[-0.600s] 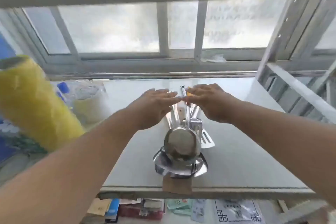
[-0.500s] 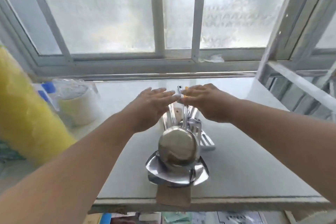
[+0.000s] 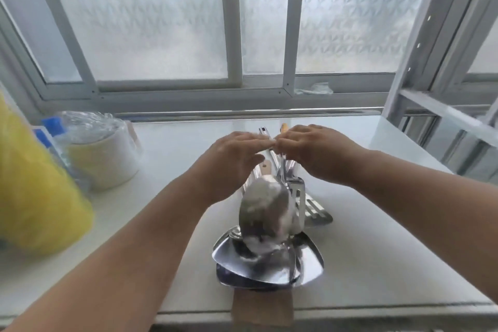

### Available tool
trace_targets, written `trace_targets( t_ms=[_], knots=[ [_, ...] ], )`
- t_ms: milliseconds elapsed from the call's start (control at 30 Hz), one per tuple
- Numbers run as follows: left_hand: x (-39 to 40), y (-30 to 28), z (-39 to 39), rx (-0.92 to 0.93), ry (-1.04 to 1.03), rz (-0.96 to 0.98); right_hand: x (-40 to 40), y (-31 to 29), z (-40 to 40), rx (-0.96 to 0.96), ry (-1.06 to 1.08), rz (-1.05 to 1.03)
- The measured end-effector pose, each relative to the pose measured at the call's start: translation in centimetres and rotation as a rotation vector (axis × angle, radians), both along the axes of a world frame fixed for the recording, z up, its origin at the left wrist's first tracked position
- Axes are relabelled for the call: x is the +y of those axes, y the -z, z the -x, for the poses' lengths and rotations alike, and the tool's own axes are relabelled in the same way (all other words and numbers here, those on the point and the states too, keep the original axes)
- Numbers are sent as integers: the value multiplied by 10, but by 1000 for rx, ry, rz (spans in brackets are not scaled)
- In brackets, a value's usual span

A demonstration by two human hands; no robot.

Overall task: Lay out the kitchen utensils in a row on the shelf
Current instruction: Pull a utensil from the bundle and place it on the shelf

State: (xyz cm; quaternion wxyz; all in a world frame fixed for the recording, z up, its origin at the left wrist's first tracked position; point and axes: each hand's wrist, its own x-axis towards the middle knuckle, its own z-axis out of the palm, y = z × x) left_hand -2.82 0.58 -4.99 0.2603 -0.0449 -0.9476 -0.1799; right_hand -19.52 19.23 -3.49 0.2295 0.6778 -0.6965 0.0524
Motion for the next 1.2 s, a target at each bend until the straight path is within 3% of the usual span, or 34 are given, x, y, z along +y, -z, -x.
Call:
trace_targets(
  t_ms=[100, 300, 333, 400, 467, 500, 567, 767, 833, 867, 967, 1000, 1067, 1200],
  knots=[
    [4, -10, -6, -68, -48, -221, 5, -19, -4, 40, 36, 81],
    [24, -48, -30, -103, 58, -250, 37, -64, -27, 149, 127, 299],
    [32, -56, -35, -103, 93, -341, 44, -69, -33, 164, 150, 326],
    [50, -71, -45, -149, 182, -718, 58, -77, -49, 183, 201, 378],
    [61, -83, -52, -381, 222, -1117, 71, -81, -64, 198, 240, 389],
    [68, -87, -59, -500, 261, -1211, 77, -81, -70, 210, 254, 393],
    [85, -95, -69, -644, 351, -1213, 87, -83, -81, 217, 280, 403],
    [131, -95, -87, -648, 461, -1075, 117, -100, -104, 148, 293, 343],
    [148, -92, -80, -557, 378, -1009, 131, -100, -104, -10, 401, 378],
    [156, -90, -74, -517, 329, -983, 139, -97, -106, -235, 463, 451],
    [184, -81, -45, -436, 207, -944, 162, -87, -121, -1350, 638, 603],
    [190, -79, -35, -404, 152, -917, 170, -83, -126, -1580, 659, 578],
    [208, -72, -7, -349, 34, -871, 195, -72, -123, -1695, 703, 542],
    [236, -51, 43, -357, -76, -854, 225, -38, -103, -1541, 737, 533]
  ],
)
